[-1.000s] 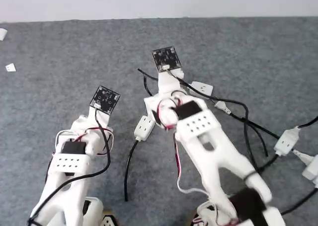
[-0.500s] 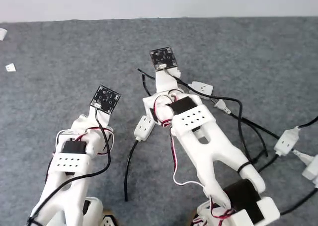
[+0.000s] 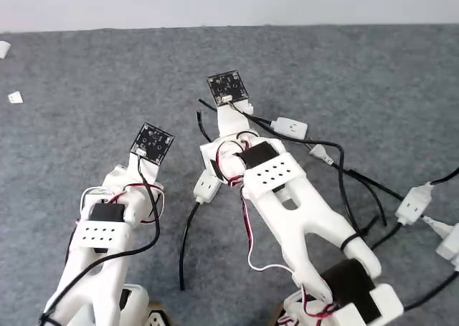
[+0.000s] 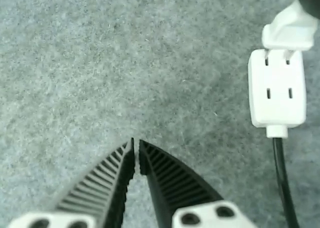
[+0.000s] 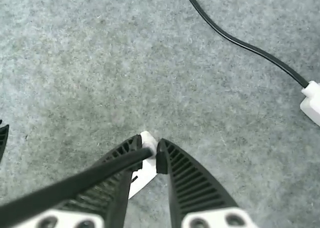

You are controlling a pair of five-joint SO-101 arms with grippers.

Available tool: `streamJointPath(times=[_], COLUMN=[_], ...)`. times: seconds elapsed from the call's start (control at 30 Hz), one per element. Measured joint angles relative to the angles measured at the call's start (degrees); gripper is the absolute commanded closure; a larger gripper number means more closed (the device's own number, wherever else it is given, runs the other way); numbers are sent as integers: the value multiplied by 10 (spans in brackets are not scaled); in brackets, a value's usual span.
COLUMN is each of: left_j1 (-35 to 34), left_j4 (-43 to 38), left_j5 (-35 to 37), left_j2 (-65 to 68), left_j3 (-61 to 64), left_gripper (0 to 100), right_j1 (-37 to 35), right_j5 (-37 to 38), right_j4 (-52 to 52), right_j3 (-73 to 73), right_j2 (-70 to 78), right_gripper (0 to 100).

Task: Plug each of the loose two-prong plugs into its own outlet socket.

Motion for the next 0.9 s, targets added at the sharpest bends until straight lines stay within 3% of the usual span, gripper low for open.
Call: streamJointPath(times=[0.9], left_j1=[0], left_j4=[0], left_j5=[0], left_j2=[0], left_j3=[0], left_gripper=[987], right_j1=[11], right_j5=[34], right_j4=[-3], right_j3=[17], right_j2=[-1], right_gripper=[991])
